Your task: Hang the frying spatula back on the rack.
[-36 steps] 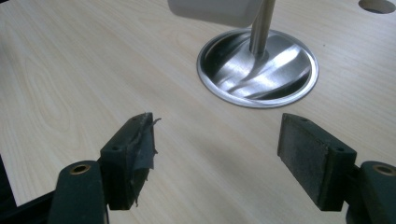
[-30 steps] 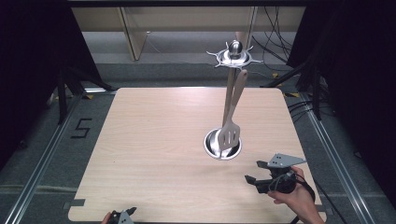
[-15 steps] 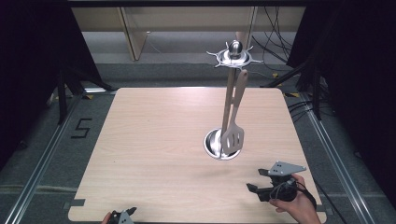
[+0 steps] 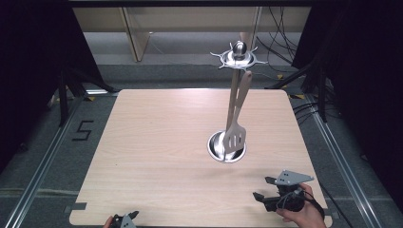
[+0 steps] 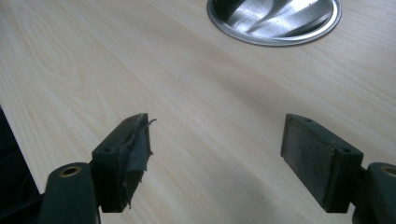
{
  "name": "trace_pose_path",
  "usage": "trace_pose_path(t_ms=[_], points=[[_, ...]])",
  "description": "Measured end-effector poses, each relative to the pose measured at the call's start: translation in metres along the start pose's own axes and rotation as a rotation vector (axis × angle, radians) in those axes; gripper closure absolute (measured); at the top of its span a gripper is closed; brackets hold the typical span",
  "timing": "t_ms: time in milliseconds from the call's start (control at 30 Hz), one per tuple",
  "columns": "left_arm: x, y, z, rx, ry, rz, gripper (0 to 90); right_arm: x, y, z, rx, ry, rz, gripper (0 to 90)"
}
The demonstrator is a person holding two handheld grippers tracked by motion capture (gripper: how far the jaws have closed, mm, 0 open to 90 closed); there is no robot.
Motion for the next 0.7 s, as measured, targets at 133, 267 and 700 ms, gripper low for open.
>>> trace_pose_path(t_ms=[133,267,700], points=[[0.0,0.0,0.0,0.001,-0.002,-0.002,14.8,-0.003,-0.003,-0.001,0.004,-0.011,0.004,25.0],[-0.002,-0.001,-0.002,0.054,-0.031,-0.032,14.8,-0.005,-0.008,-0.002,-0.006,-0.011,-0.016,25.0],[0.0,-0.001,-0.001,0.034,-0.021,-0.02,14.8,-0.008,-0.014,-0.006,-0.019,-0.014,-0.016,24.4]])
Point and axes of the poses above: each handheld gripper's, and its own axes: x roughly forward along the jaws, y roughly out of its top, z roughly to its right, the point moved 8 cm from there along x, roughly forward along the jaws, and after that the axes turned 15 degrees about z, right-handed, at the moved point
